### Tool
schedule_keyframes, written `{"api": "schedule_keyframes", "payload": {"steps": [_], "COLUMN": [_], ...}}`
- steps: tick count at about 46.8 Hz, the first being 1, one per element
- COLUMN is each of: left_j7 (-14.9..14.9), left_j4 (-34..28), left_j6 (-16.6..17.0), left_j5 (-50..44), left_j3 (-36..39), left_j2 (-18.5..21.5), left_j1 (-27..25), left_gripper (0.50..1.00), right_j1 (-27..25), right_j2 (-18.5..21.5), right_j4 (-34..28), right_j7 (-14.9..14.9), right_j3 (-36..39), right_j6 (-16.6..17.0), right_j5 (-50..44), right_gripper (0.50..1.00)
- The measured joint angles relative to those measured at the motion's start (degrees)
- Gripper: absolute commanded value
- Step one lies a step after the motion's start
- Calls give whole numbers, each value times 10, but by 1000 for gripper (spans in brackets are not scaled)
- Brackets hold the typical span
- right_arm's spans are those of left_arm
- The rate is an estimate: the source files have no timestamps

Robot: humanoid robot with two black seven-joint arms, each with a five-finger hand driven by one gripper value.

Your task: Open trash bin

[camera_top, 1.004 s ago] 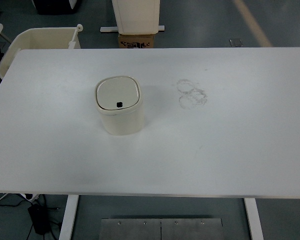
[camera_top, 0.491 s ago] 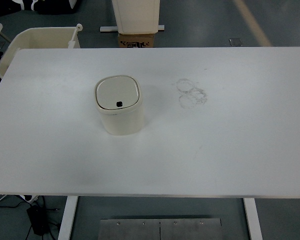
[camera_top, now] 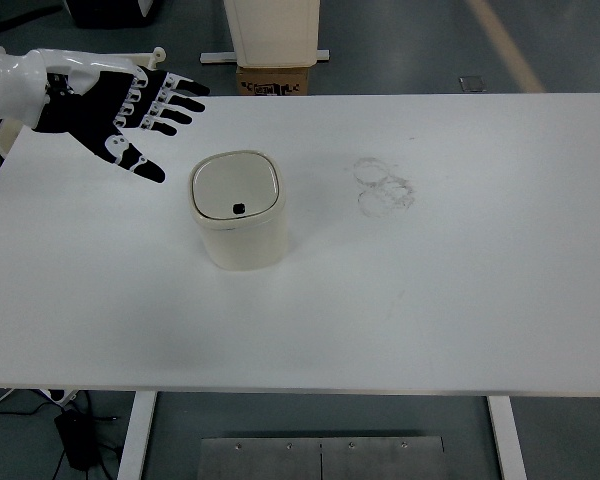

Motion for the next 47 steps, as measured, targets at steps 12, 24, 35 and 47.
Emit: {"api": "schedule_keyframes", "payload": {"steps": [12,24,35,47], "left_j7": [22,24,24,24], "left_j4": [1,4,11,23], "left_j6": [-12,-12,-11,-9], "left_j5": [73,112,134,149], "left_j3": [9,38,39,40], "left_j2": [-40,-69,-84,-100], "left_j1": [3,7,10,29], "left_gripper": [1000,1000,1000,1000], "right_j1": [0,0,0,0], "right_j2": [0,0,0,0], "right_j4": [0,0,0,0], "right_j7": [0,0,0,0], "right_j3": [0,0,0,0], "right_j6": [0,0,0,0], "right_j5": [0,0,0,0], "right_gripper": [993,993,993,993]}}
